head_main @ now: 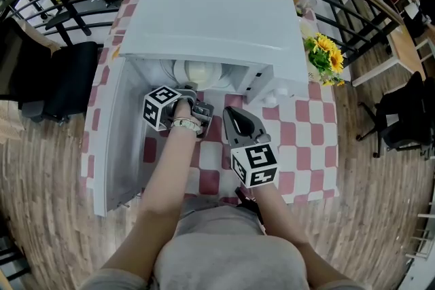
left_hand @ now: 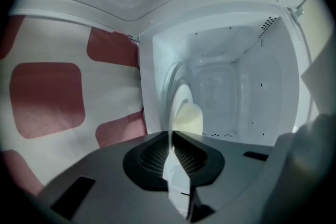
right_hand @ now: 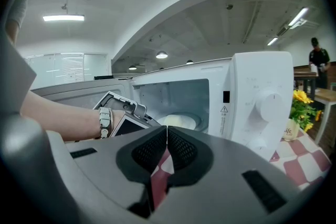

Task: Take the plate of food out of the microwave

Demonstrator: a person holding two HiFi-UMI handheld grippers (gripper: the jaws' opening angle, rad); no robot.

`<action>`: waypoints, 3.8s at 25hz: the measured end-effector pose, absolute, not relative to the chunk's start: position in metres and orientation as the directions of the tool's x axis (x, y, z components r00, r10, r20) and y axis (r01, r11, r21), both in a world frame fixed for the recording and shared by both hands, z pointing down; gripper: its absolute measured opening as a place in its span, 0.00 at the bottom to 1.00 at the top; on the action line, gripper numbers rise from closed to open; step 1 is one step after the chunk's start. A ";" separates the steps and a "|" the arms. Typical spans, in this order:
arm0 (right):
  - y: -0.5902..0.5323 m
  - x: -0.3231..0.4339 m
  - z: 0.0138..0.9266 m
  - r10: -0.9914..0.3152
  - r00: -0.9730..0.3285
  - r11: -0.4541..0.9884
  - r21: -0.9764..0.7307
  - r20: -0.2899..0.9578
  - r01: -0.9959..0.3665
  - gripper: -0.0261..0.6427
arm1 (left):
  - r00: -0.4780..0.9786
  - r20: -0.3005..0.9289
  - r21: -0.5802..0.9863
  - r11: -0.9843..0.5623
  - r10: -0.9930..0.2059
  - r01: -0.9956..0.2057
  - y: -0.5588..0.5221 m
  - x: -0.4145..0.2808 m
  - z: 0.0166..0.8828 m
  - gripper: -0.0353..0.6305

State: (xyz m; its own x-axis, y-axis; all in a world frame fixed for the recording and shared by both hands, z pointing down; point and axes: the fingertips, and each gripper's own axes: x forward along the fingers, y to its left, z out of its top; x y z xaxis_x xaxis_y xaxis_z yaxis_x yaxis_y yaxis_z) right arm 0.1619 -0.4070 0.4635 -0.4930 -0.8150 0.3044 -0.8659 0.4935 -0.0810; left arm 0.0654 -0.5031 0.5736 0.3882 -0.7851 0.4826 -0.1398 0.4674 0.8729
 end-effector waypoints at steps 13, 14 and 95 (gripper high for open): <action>-0.405 0.163 0.459 -0.823 -0.484 0.486 -0.072 0.297 -0.871 0.08 | 0.416 0.347 0.936 0.335 -0.840 -0.103 -0.505 0.067 0.550 0.08; -0.404 0.163 0.458 -0.824 -0.483 0.486 -0.069 0.295 -0.871 0.08 | 0.420 0.340 0.939 0.328 -0.841 -0.105 -0.504 0.067 0.549 0.08; -0.359 0.155 0.420 -0.913 -0.389 0.393 0.006 0.120 -0.920 0.07 | 0.506 0.049 0.996 0.003 -0.861 -0.092 -0.381 0.078 0.465 0.08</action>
